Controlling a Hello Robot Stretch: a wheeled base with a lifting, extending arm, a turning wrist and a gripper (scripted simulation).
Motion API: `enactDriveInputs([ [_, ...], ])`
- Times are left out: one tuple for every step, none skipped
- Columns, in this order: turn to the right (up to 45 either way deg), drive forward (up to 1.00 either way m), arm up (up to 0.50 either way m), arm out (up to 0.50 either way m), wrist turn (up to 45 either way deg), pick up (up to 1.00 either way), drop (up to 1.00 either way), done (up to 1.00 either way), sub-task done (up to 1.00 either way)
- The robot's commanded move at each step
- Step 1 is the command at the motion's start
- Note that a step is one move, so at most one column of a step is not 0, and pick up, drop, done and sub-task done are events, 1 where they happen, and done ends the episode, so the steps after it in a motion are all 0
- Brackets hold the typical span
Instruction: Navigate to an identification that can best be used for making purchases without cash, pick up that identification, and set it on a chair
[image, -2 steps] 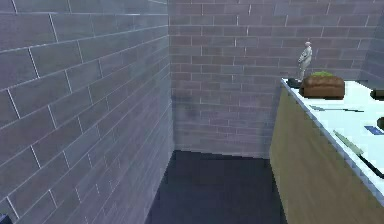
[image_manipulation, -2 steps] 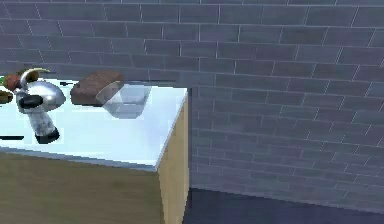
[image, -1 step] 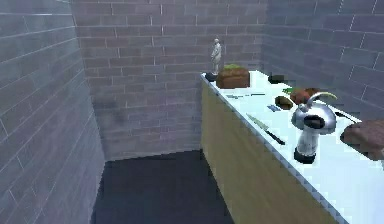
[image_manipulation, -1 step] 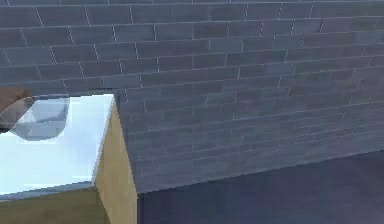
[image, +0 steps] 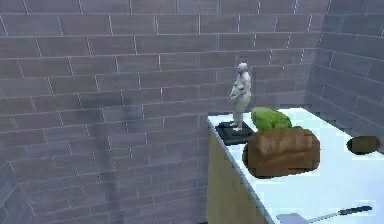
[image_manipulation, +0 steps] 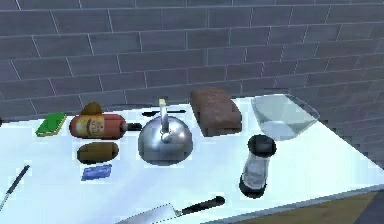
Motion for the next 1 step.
enactDriveInputs([
  [-21.0, 0.0, 0.0, 0.0, 0.0, 0.0, 0.0, 0.0, 0.0],
])
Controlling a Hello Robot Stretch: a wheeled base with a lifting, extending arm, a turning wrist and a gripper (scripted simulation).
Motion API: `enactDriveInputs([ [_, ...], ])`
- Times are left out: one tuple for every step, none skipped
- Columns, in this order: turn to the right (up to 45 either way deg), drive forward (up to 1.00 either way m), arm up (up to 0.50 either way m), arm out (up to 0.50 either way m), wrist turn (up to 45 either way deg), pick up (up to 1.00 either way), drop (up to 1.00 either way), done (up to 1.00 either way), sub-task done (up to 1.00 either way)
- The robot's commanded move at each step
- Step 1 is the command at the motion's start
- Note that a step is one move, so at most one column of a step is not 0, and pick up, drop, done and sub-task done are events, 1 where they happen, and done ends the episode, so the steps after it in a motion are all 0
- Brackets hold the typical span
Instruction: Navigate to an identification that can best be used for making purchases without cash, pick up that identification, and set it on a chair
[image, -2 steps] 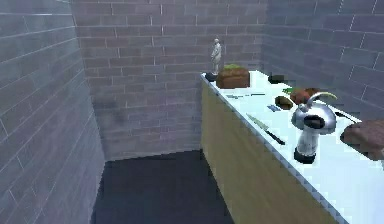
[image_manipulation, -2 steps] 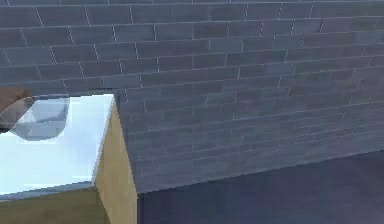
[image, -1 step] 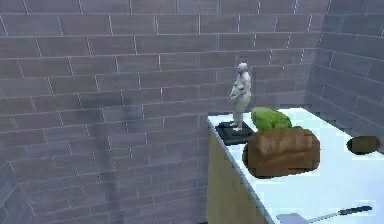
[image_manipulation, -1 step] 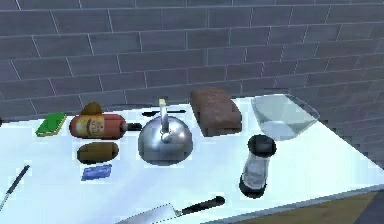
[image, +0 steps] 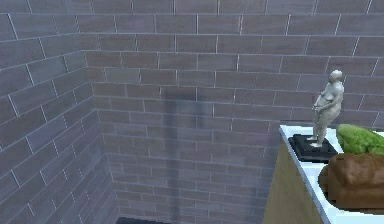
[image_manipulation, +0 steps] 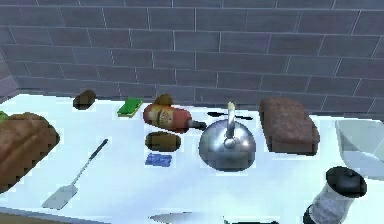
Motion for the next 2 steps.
enactDriveInputs([
  [0.0, 0.0, 0.5, 0.0, 0.0, 0.0, 0.0, 0.0, 0.0],
  [0.0, 0.0, 0.38, 0.0, 0.0, 0.0, 0.0, 0.0, 0.0],
])
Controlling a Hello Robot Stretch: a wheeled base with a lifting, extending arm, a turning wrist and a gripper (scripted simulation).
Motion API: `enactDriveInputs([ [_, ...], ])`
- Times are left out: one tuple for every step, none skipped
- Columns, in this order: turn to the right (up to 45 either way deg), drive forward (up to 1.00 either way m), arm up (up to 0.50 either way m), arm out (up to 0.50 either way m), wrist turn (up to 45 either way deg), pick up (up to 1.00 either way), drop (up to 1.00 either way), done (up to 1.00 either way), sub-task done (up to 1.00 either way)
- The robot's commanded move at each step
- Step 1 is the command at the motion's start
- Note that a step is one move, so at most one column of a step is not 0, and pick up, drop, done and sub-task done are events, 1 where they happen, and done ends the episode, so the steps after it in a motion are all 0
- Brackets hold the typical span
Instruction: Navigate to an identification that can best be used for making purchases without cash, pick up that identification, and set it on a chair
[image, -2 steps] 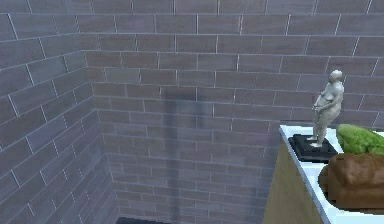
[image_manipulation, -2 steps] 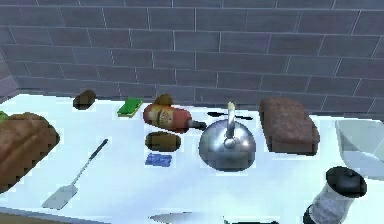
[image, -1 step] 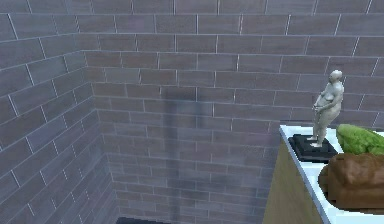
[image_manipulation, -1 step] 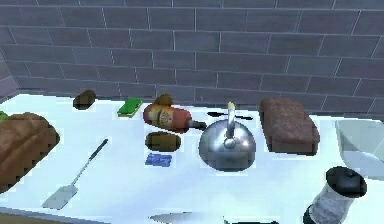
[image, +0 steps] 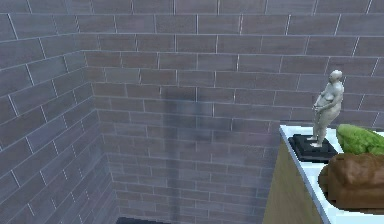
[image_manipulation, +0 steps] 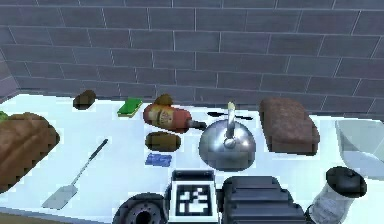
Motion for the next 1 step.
enactDriveInputs([
  [0.0, 0.0, 0.0, 0.18, 0.0, 0.0, 0.0, 0.0, 0.0],
])
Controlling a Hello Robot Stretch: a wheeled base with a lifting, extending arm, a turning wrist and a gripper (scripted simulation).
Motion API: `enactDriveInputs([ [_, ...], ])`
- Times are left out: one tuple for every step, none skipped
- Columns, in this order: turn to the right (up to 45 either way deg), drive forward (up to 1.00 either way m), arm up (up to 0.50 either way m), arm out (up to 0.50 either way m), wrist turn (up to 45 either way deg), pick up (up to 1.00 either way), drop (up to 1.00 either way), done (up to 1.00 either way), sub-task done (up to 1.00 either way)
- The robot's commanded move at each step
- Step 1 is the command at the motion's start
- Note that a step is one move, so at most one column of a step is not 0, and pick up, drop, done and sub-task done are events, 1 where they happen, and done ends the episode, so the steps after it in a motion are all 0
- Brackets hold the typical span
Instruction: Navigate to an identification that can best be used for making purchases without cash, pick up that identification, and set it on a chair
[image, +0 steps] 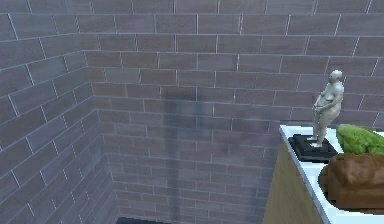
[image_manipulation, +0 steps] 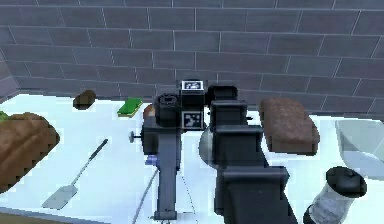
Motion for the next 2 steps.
enactDriveInputs([
  [0.0, 0.0, 0.0, 0.02, 0.0, 0.0, 0.0, 0.0, 0.0],
  [0.0, 0.0, 0.0, 0.0, 45.0, 0.0, 0.0, 0.0, 0.0],
])
